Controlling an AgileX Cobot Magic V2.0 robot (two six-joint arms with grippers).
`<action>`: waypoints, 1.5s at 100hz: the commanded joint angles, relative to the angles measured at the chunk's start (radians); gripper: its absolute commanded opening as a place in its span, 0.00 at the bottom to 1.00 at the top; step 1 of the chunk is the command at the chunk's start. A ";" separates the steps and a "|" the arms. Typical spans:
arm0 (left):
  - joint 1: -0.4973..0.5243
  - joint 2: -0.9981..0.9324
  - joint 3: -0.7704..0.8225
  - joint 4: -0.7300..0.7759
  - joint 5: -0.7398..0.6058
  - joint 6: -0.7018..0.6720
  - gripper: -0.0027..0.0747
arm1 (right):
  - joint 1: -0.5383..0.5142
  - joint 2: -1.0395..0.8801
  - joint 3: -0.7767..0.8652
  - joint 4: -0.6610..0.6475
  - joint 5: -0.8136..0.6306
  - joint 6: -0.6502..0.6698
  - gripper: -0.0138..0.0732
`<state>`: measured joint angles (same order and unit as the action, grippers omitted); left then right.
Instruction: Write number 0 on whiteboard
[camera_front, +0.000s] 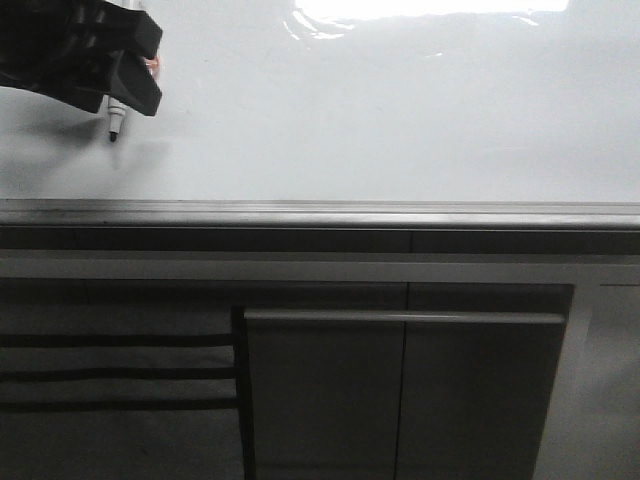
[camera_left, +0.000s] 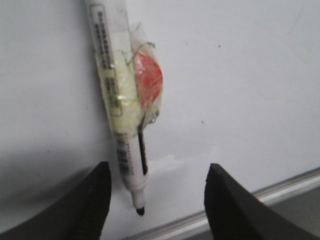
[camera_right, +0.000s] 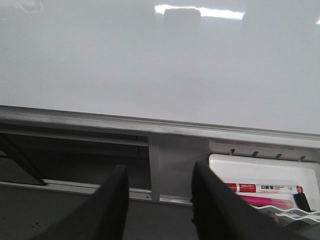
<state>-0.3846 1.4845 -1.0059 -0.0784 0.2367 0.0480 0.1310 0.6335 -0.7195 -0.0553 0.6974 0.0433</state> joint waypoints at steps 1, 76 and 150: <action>-0.003 -0.001 -0.059 0.001 -0.060 -0.001 0.53 | 0.002 0.006 -0.037 -0.004 -0.059 -0.011 0.47; -0.037 -0.024 -0.107 0.243 0.135 0.042 0.01 | 0.009 0.016 -0.042 0.114 -0.058 -0.113 0.47; -0.565 -0.171 -0.121 0.028 0.678 0.569 0.01 | 0.502 0.438 -0.278 0.486 0.183 -0.968 0.47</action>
<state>-0.9359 1.3478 -1.0942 -0.0182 0.9394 0.6135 0.5864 1.0620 -0.9499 0.3976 0.9094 -0.8926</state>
